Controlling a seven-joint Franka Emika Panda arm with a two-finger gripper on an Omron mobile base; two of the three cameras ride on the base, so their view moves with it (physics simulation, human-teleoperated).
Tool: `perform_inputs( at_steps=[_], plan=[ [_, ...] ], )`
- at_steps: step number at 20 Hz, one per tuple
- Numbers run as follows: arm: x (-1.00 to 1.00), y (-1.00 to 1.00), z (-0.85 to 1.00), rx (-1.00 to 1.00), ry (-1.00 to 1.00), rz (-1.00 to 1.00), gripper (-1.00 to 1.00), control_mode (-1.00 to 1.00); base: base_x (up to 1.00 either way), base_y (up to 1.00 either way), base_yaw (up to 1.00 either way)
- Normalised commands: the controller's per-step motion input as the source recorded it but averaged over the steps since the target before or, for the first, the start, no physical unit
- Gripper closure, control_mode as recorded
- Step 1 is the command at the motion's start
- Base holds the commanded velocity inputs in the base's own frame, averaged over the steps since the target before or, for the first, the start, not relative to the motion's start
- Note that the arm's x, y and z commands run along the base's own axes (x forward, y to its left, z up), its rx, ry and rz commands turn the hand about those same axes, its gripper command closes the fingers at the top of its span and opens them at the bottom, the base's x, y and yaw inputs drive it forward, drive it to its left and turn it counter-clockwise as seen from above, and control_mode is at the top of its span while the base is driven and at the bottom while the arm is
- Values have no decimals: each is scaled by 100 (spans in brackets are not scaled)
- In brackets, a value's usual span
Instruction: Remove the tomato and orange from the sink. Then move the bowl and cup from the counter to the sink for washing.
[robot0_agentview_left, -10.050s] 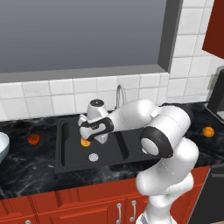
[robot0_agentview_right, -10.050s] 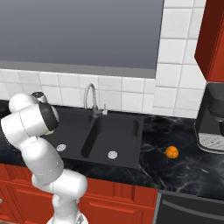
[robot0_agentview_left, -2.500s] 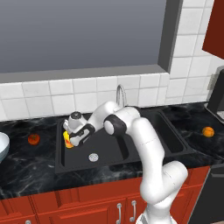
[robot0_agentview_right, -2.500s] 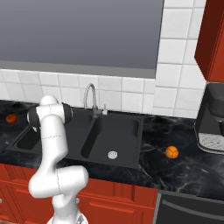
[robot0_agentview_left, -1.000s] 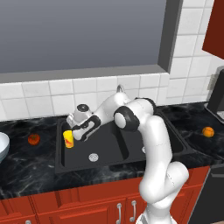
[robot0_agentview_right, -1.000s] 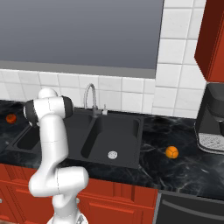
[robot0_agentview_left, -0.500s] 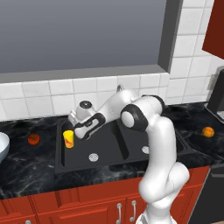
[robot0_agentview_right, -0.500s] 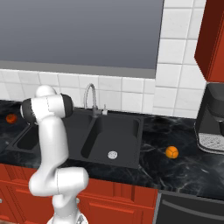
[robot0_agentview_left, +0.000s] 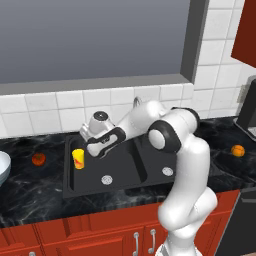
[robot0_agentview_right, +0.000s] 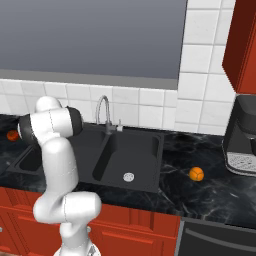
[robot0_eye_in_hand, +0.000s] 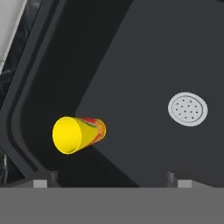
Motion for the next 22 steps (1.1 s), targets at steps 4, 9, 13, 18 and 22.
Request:
perform_inputs(
  at_steps=[4,9,13,18,22],
  plan=[
    [-34,-13,31,0,0,0,-100,-100,0,0,0],
    [-37,-17,29,3,0,0,-100,-100,0,0,0],
    [-36,-16,28,4,1,0,-100,-100,0,0,0],
    [-33,-14,27,5,4,0,-100,-100,0,0,0],
    [-28,-12,26,3,2,0,-100,-100,0,0,0]
  ],
)
